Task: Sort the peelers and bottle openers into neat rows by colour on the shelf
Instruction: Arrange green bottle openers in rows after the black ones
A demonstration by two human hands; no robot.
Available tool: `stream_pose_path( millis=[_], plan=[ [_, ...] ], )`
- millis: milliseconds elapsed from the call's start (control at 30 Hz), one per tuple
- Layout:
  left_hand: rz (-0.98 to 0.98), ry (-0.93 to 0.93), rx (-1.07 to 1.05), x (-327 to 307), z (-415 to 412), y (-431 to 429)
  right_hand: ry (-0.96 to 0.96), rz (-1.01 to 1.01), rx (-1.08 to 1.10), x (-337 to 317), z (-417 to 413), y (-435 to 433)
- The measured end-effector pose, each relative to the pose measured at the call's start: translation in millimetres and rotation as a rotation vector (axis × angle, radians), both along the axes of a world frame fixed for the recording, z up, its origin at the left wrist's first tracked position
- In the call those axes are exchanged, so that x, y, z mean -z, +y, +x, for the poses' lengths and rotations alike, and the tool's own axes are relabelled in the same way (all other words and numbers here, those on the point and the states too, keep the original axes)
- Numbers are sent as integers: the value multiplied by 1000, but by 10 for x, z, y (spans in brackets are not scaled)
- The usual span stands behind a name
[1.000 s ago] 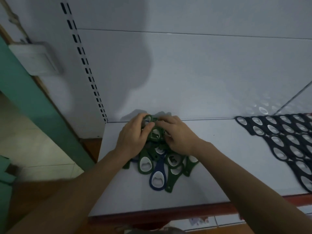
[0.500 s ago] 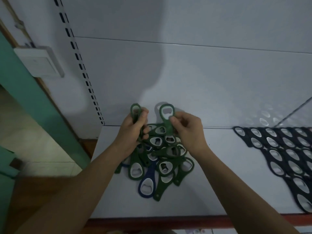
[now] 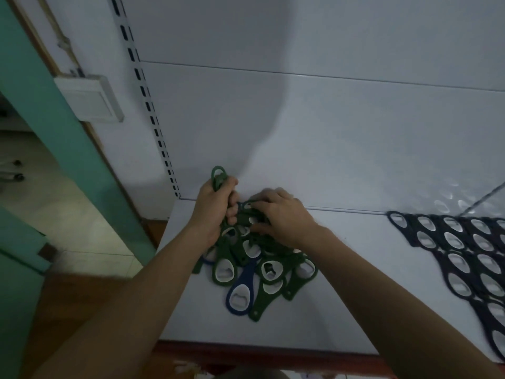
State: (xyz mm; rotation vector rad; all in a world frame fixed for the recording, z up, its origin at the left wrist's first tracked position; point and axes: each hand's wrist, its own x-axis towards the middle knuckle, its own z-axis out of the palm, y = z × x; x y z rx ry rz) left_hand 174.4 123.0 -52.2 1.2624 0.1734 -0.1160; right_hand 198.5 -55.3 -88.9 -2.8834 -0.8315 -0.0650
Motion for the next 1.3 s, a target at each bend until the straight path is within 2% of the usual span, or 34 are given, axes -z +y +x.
stream_pose_path(
  millis=[133, 200, 267, 367, 467, 533, 600, 633, 767, 833, 933, 1000, 1067, 1133, 1267, 1300],
  plan=[
    [5, -14, -9, 14, 6, 153, -126, -69, -100, 1, 50, -32],
    [22, -16, -13, 45, 2, 210, -111, -21, -58, -4, 47, -94],
    [45, -22, -39, 83, 4, 238, -59, 173, 2, -82, 42, -149],
    [30, -84, -19, 111, -24, 165, -14, 585, 85, -256, 7, -149],
    [36, -136, 51, 80, -32, -11, 261, 783, 22, -376, -126, 12],
    [28, -140, 27, 49, -10, -108, 438, 957, 60, -415, -215, 125],
    [-52, -101, 1, 22, 6, -137, 507, 1132, 163, -414, -229, 160],
    [-94, -86, 4, 9, 4, -134, 478, 1141, 205, -388, -213, 162],
    [-251, -56, -43, 7, -25, 22, 168, 719, 210, -301, -180, 132],
    [-345, -27, -89, 23, -43, 174, 191, 608, 186, -288, -221, 194],
    [-435, -5, -33, 43, -116, 392, 322, 356, 211, -195, -287, 390],
    [-448, -5, -44, 69, -169, 493, 283, 157, 198, -135, -314, 493],
    [-260, 20, -92, 75, -208, 575, 213, 11, 182, -112, -336, 545],
    [-35, 74, -118, 115, -236, 652, 203, -17, 180, -115, -357, 563],
    [110, 177, -134, 209, -286, 798, 299, -37, 154, -140, -387, 647],
    [226, 167, -140, 244, -289, 823, 324, -4, 155, -148, -377, 654]
  ],
)
